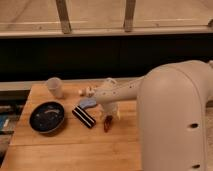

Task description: Drag the pepper across the table

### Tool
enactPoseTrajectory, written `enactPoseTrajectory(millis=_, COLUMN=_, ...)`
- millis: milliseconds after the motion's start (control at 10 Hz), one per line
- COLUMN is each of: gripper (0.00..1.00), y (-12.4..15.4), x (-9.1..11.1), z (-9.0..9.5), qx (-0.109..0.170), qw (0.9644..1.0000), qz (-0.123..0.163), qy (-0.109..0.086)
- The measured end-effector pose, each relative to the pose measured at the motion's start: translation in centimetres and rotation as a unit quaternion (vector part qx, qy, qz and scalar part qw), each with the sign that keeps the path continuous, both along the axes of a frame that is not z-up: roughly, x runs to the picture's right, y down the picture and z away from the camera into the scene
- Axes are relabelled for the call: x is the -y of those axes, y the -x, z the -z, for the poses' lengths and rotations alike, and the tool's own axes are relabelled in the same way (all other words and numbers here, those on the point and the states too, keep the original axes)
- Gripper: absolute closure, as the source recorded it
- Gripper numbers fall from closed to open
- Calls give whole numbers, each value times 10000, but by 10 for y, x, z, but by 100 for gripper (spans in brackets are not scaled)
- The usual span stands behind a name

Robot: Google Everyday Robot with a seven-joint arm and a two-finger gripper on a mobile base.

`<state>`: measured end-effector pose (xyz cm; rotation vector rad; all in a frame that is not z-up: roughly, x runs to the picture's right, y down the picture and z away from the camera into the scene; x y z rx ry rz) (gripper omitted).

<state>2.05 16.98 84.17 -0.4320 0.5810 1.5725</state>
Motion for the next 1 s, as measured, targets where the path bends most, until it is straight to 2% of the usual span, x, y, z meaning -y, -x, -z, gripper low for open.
enactPoseTrajectory(millis=700, gripper=37, y=6, x=-21, z=-8, qx=52, qw=9996, qz=-193, qy=223)
enactPoseTrajectory(millis=1000, gripper=64, y=8, x=-24, z=-9, qx=103, qw=9995, qz=-200, qy=242)
